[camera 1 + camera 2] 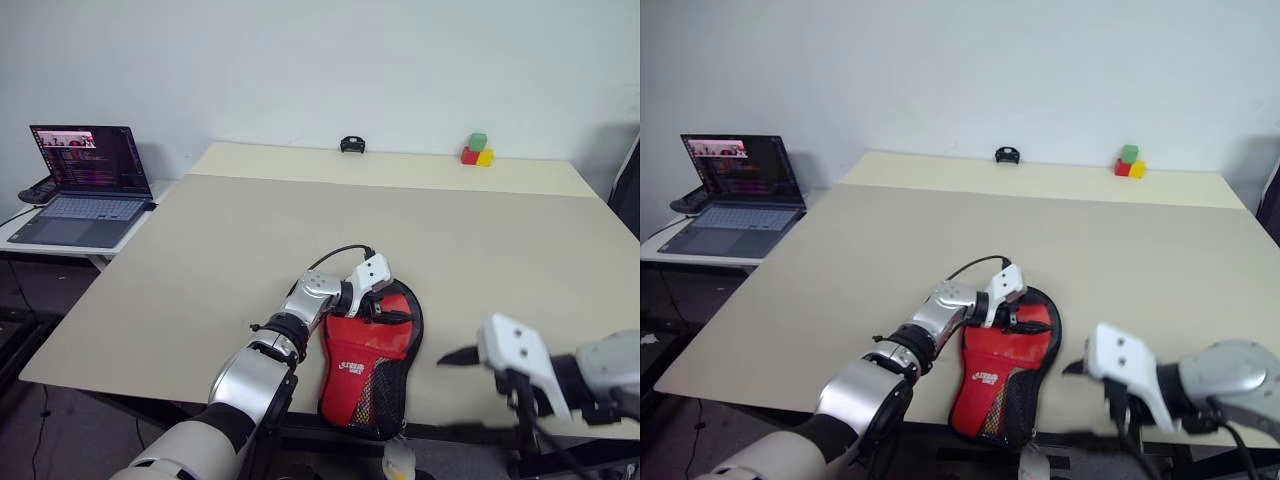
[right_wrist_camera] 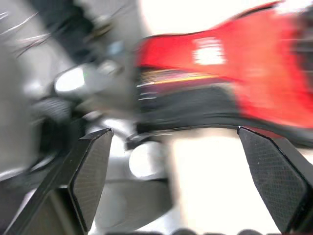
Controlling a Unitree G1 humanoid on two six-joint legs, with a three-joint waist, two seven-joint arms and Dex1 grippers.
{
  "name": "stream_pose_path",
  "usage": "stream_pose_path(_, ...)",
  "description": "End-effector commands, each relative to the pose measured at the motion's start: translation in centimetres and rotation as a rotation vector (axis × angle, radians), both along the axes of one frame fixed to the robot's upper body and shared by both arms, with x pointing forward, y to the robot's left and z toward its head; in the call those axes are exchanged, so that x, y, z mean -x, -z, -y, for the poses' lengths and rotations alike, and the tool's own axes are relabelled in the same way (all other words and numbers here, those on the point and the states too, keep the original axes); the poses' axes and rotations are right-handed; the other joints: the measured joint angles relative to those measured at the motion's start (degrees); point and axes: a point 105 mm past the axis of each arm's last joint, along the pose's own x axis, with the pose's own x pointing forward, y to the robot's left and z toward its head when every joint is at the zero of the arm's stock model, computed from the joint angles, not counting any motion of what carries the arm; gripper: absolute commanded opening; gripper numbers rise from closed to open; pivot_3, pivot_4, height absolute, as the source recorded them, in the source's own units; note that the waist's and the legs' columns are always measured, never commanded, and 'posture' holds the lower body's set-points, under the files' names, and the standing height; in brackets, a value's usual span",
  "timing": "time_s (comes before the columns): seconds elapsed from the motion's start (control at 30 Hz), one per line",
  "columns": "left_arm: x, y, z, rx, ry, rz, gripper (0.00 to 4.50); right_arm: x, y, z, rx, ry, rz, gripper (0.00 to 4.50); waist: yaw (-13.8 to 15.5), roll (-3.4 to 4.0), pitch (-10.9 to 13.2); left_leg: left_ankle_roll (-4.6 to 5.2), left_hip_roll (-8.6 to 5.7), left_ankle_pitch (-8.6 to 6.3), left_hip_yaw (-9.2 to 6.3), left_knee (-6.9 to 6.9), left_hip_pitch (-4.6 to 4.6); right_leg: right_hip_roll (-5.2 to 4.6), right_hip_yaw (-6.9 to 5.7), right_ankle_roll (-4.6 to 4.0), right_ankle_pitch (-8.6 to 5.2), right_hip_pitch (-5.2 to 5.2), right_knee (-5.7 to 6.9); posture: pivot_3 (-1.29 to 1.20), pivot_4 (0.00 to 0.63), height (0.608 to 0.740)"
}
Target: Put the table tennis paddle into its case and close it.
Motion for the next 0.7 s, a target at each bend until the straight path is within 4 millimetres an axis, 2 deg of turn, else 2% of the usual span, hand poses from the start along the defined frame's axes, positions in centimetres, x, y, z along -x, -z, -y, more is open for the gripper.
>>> stream_pose_path(0.03,-0.1,-0.3,-0.4,0.034,-0.008,0.0,3.24,-2.9,-0.8,1.9,-0.009,0.066,0.094,4.46,0.0,0.02,0.0,0.0,-0.02,0.0,0.03,-0.02,-0.02,0.0,0.0,0.0,0.0,-0.06,0.03,0.0,0.15,0.74)
stream_pose_path(0.17,-0.3,-1.9,-0.9,0.114,-0.022,0.021,3.24,-7.3,-1.6,3.6,-0.135,0.164,0.233,4.46,-0.7,0.01,0.1,0.01,0.02,0.01,0.14,-0.09,-0.01,0.06,0.03,-0.02,0.0,-0.17,0.08,0.0,0.15,0.74)
stream_pose_path(0.37,0.3,-3.8,-2.7,0.19,-0.013,0.035,3.24,-10.1,-1.0,3.7,-0.276,0.219,0.217,4.46,-1.5,0.19,0.3,0.0,0.02,0.02,0.21,-0.08,-0.16,0.05,0.1,-0.03,-0.01,-0.39,0.19,0.0,0.15,0.74)
stream_pose_path(0.57,2.5,-9.5,-7.3,0.27,-0.026,0.15,3.24,-12.3,-1.1,4.5,-0.348,0.304,0.259,4.46,-1.6,0.34,0.4,-0.03,0.13,0.03,0.24,-0.08,-0.24,0.05,0.28,-0.13,-0.04,-0.54,0.3,0.0,0.15,0.74)
stream_pose_path(0.7,3.6,-10.5,-10.5,0.241,-0.135,0.204,3.24,-13.9,-1.8,6.6,-0.36,0.391,0.331,4.46,-1.6,0.41,0.4,-0.03,0.13,0.03,0.26,-0.07,-0.26,0.03,0.35,-0.13,-0.04,-0.55,0.26,0.0,0.15,0.74)
